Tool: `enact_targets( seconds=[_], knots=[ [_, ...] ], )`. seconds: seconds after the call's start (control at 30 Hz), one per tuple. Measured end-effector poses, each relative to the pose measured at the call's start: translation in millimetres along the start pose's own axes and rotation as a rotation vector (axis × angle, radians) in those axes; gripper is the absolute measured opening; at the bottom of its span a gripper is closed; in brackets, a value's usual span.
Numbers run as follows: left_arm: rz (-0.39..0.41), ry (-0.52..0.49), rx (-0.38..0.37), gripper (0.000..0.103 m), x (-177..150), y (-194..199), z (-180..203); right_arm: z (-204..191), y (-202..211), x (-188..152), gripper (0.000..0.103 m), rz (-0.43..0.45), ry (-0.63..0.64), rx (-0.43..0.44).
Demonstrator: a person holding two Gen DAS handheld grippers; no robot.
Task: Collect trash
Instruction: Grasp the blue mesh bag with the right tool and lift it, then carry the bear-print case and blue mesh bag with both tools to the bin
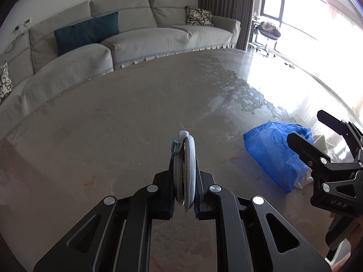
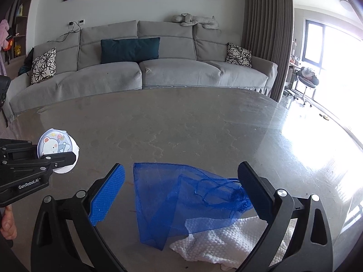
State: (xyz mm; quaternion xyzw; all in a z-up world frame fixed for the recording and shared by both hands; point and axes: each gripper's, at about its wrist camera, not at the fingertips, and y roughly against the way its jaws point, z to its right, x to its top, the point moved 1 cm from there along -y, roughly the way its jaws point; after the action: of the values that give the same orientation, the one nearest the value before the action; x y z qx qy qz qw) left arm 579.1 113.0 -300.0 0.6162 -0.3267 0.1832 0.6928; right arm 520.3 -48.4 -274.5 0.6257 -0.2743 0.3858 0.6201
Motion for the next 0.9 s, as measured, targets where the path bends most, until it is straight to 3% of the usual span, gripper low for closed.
enact_targets(
  seconds=[0.3,0.37,0.4,0.47,0.5,0.53,0.57,0.6,0.7,0.9],
  knots=[
    [0.021,-0.08,0.033,0.014,-11.1,23.7,24.8,-7.9,-47.9,-16.1,0.099,-0.228,-0.036,0.051],
    [0.014,-0.088,0.029,0.014,-12.6,25.8,27.0,-9.6,-52.7,-19.3,0.094,-0.266,-0.049,0.065],
    [0.015,-0.088,0.031,0.014,-13.5,27.0,27.1,-10.4,-56.7,-21.9,0.08,-0.299,-0.057,0.069],
    [0.016,-0.085,0.025,0.014,-16.3,32.2,27.3,-14.2,-56.6,-23.1,0.072,-0.313,-0.044,0.052],
    [0.02,-0.083,0.027,0.014,-17.1,35.1,27.6,-15.7,-55.1,-22.3,0.06,-0.315,-0.045,0.06],
    [0.022,-0.082,0.026,0.014,-17.8,38.0,28.1,-17.0,-53.1,-20.8,0.032,-0.314,-0.04,0.06],
    [0.023,-0.082,0.025,0.014,-18.6,40.4,28.9,-17.0,-51.8,-19.9,0.012,-0.314,-0.042,0.058],
    [0.026,-0.082,0.027,0.014,-18.8,43.3,29.8,-15.4,-51.6,-19.7,0.002,-0.325,-0.059,0.062],
    [0.044,-0.085,0.037,0.014,-17.0,52.9,32.4,-17.1,-36.4,-18.4,0.001,-0.295,-0.05,0.065],
    [0.097,-0.098,0.045,0.014,-19.2,85.9,46.5,-29.8,61.1,-0.5,0.001,-0.073,0.036,0.109]
  ],
)
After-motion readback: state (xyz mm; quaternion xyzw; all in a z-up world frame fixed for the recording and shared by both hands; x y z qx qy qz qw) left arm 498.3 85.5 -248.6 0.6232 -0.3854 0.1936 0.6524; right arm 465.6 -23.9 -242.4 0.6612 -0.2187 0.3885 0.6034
